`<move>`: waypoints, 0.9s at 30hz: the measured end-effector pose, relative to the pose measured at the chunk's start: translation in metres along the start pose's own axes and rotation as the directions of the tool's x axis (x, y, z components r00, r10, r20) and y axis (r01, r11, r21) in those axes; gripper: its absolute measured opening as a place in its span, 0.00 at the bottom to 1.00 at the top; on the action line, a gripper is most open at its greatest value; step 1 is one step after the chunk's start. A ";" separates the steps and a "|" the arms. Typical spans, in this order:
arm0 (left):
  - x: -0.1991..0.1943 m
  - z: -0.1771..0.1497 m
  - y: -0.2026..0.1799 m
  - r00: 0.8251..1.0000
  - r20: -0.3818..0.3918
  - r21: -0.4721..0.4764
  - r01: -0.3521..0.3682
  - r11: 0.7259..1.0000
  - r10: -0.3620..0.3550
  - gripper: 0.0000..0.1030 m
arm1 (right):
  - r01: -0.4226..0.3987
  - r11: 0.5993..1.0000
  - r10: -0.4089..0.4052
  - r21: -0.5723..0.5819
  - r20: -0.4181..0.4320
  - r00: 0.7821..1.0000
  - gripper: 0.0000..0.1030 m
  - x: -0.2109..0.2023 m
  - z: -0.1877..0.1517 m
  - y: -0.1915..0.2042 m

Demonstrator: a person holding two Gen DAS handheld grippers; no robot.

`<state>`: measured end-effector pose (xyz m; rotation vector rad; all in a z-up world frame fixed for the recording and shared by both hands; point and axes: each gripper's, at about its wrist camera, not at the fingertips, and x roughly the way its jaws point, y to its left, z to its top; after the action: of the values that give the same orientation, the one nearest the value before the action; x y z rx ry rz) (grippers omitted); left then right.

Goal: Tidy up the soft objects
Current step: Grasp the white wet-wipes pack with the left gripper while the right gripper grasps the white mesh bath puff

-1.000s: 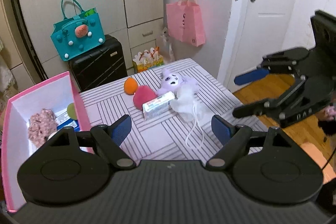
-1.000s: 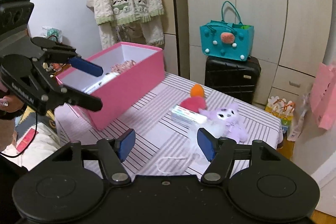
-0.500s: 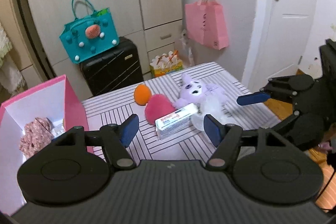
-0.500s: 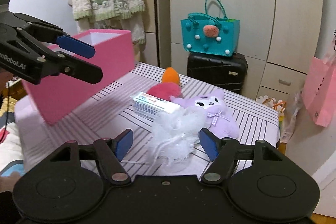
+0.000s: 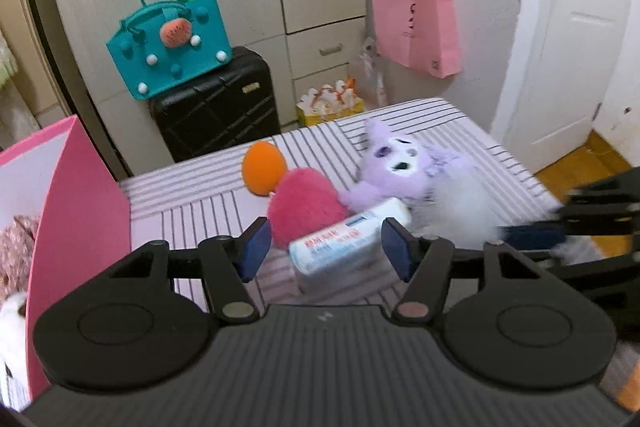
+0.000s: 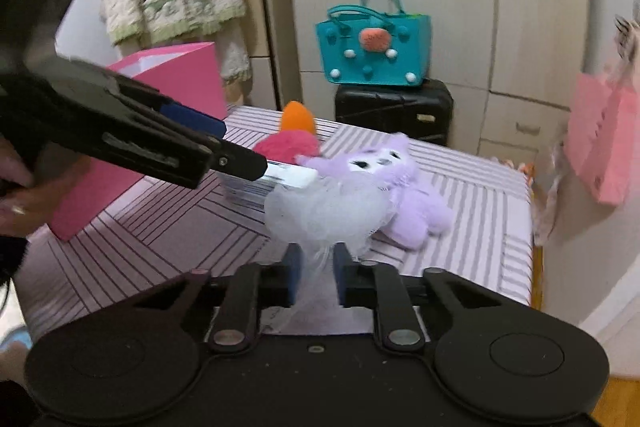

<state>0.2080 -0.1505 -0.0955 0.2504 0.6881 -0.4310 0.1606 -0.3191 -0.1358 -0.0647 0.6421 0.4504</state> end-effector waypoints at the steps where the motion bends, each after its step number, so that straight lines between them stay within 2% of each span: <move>1: 0.003 0.000 0.000 1.000 -0.001 0.006 -0.007 1.000 0.007 0.59 | -0.003 1.000 0.003 0.022 0.002 1.000 0.11 -0.004 -0.001 -0.004; 6: 0.008 0.001 0.000 0.998 -0.014 0.003 0.068 0.998 -0.068 0.60 | -0.015 0.996 0.015 0.084 0.005 1.000 0.10 -0.026 -0.009 -0.016; 10: 0.009 -0.001 -0.008 0.996 -0.015 0.039 0.092 0.995 -0.091 0.62 | 0.044 0.997 -0.043 0.059 -0.022 0.999 0.10 -0.031 -0.013 -0.018; 12: 0.010 -0.004 -0.009 0.994 -0.043 0.046 0.106 0.993 -0.104 0.62 | 0.052 0.997 -0.050 0.059 -0.030 0.998 0.13 -0.032 -0.015 -0.021; 13: 0.010 -0.005 -0.009 0.991 -0.061 0.036 0.122 0.992 -0.119 0.62 | 0.054 0.996 -0.052 0.064 -0.029 0.998 0.17 -0.032 -0.016 -0.022; 17: 0.005 -0.014 -0.009 0.976 -0.109 -0.019 0.186 0.982 -0.187 0.62 | 0.052 0.996 -0.050 0.073 -0.022 0.999 0.19 -0.033 -0.017 -0.024; 18: 0.002 -0.016 -0.010 0.976 -0.109 -0.011 0.187 0.982 -0.187 0.62 | 0.049 0.996 -0.048 0.073 -0.021 0.999 0.21 -0.033 -0.017 -0.024; 20: -0.001 -0.018 -0.014 0.978 -0.101 0.026 0.185 0.982 -0.182 0.62 | 0.049 0.997 -0.048 0.066 -0.019 0.999 0.38 -0.034 -0.018 -0.023; 23: 0.003 -0.015 -0.016 0.982 -0.098 0.061 0.165 0.984 -0.159 0.63 | 0.055 0.997 -0.054 0.055 -0.008 0.998 0.55 -0.036 -0.019 -0.021; 27: 0.015 -0.013 -0.014 0.984 -0.111 0.089 0.148 0.985 -0.138 0.67 | 0.049 0.997 -0.049 0.059 0.001 0.999 0.65 -0.030 -0.016 -0.020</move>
<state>0.2047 -0.1632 -0.1159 0.3186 0.7921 -0.5931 0.1391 -0.3519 -0.1324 -0.0243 0.6497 0.3837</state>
